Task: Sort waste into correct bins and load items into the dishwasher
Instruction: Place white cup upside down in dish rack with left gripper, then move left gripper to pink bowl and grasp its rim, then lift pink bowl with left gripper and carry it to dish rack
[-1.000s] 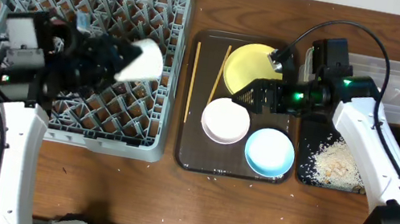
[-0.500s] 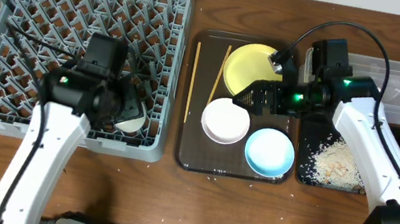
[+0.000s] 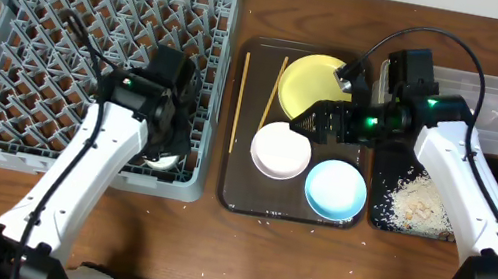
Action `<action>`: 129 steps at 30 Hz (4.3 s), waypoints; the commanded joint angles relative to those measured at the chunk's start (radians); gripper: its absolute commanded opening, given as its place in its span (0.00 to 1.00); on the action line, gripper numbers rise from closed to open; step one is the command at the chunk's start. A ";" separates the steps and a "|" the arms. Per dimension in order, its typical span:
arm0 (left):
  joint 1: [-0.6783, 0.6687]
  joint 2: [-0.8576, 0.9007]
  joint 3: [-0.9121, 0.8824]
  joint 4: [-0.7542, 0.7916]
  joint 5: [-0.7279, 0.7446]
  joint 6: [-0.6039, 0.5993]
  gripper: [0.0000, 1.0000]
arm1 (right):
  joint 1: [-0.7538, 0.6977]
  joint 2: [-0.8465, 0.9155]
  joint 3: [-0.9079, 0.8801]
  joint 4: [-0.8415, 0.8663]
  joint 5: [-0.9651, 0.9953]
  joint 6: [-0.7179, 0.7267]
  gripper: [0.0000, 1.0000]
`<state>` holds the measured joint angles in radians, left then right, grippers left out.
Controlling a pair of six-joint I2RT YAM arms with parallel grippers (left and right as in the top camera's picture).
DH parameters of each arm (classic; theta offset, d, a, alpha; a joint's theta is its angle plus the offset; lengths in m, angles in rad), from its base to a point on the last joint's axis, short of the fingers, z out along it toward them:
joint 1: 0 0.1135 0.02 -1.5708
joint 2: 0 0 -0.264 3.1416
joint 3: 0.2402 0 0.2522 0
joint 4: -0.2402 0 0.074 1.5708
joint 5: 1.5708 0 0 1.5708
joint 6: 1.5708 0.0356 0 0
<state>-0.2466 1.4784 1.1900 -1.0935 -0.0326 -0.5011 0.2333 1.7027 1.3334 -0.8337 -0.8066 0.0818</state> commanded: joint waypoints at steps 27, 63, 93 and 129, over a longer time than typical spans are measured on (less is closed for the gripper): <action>0.006 0.069 0.015 0.002 0.069 -0.030 0.94 | 0.006 -0.018 -0.001 -0.033 0.060 -0.021 0.99; -0.312 0.348 0.216 0.330 0.154 -0.081 0.68 | -0.199 -0.473 0.153 -0.248 0.784 0.319 0.99; -0.313 0.344 0.217 0.342 0.036 0.019 0.07 | -0.207 -0.471 0.102 -0.269 0.784 0.318 0.99; -0.253 0.568 0.212 0.403 0.355 -0.103 0.08 | -0.207 -0.472 0.102 -0.270 0.784 0.318 0.99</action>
<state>-0.5323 2.0388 1.4021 -0.6827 0.2600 -0.6071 0.0368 1.2324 1.4403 -1.1030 -0.0292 0.3904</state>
